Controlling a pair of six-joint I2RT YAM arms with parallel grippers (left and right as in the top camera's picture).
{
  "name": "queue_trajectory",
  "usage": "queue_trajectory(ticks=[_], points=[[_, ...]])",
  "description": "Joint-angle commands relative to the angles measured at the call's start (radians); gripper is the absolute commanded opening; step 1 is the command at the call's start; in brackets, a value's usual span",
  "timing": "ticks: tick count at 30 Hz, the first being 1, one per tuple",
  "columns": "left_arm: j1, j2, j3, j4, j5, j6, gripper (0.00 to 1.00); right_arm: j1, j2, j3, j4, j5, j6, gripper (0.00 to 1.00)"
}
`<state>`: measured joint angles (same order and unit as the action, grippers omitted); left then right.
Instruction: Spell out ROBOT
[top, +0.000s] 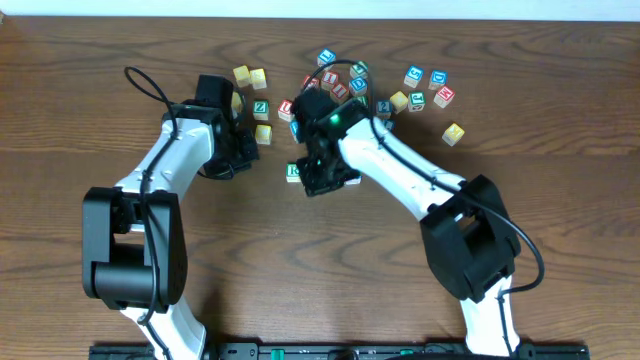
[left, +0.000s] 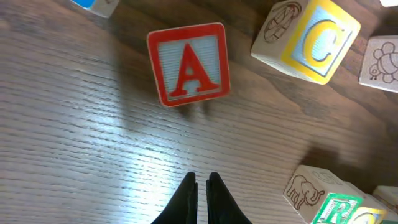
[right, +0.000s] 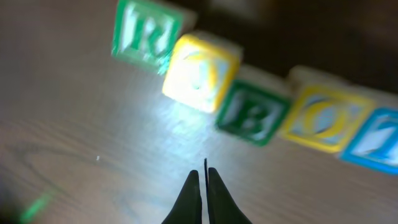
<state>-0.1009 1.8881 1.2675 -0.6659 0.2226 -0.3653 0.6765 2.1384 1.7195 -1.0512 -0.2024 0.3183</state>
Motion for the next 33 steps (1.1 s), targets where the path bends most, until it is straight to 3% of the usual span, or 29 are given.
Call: queue_trajectory(ticks=[1,10,33], points=[[0.000,-0.015,0.018,-0.003,-0.014,0.013,0.08,0.012,-0.006,-0.019,-0.003,0.016,0.029,0.01],[0.000,-0.015,0.018,0.001,-0.014,0.013,0.08,0.016,-0.006,-0.110,0.073,0.077,0.079,0.01],[0.000,-0.015,0.018,0.001,-0.014,0.013,0.08,0.016,0.007,-0.113,0.157,0.144,0.096,0.01]])
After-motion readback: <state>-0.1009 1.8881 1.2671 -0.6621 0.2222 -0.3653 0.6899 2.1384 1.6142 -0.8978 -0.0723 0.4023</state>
